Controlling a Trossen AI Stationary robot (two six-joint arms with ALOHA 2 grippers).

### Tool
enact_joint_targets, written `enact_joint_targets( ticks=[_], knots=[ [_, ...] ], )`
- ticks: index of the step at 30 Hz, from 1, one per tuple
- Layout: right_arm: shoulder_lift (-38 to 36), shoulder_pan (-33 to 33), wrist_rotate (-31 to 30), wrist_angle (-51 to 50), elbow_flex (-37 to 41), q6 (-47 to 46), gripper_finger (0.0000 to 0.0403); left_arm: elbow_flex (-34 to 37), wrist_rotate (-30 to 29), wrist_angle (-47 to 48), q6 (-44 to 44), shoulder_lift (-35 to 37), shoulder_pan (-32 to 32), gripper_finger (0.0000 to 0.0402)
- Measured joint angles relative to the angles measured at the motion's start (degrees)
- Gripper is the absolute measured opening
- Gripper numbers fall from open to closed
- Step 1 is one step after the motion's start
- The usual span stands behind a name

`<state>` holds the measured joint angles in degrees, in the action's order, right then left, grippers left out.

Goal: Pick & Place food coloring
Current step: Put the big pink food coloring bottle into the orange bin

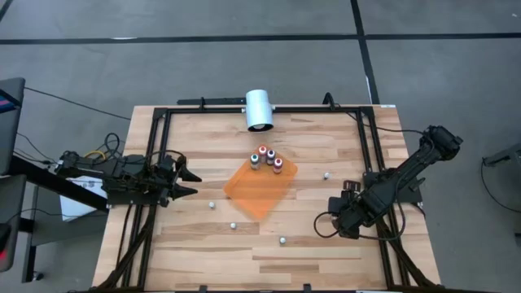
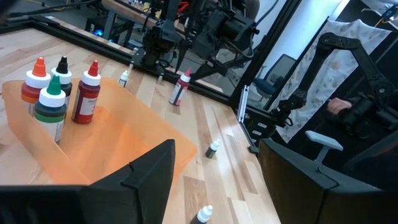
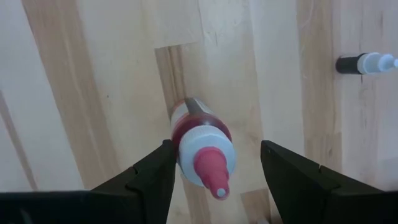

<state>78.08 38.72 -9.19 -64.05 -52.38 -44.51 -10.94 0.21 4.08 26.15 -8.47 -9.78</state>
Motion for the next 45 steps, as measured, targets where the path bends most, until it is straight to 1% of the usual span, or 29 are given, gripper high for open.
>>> enact_joint_targets(
  ticks=[9,17,25,29,36,39,41,45],
  knots=[
    [1.47,-0.2,0.22,2.12,0.04,0.0,0.0221,0.0,0.96,0.45,0.02,0.0,0.02,0.0224],
    [3.83,-0.24,0.31,1.69,0.04,0.06,0.0221,0.0,0.98,0.5,0.07,0.0,0.01,0.0224],
    [3.79,-0.13,0.72,1.09,0.04,0.13,0.0219,0.0,0.98,0.5,0.19,0.0,0.01,0.0224],
    [3.79,-0.24,1.84,1.11,0.04,0.16,0.0202,0.0,0.98,0.52,0.17,0.0,0.01,0.0224],
    [3.77,-0.24,2.78,1.07,0.02,0.15,0.0142,0.0,0.98,0.52,0.15,0.0,0.02,0.0224],
    [3.72,-0.24,2.82,1.08,0.0,0.02,0.013,0.0,0.98,0.52,0.13,0.0,0.0,0.0224],
    [3.72,-0.24,2.82,1.1,0.0,-0.01,0.0134,0.0,0.98,0.52,0.13,0.0,0.02,0.0224],
    [3.72,-0.24,2.82,1.33,0.0,-0.48,0.0156,0.0,0.98,0.52,0.11,0.0,0.0,0.0224]
  ],
)
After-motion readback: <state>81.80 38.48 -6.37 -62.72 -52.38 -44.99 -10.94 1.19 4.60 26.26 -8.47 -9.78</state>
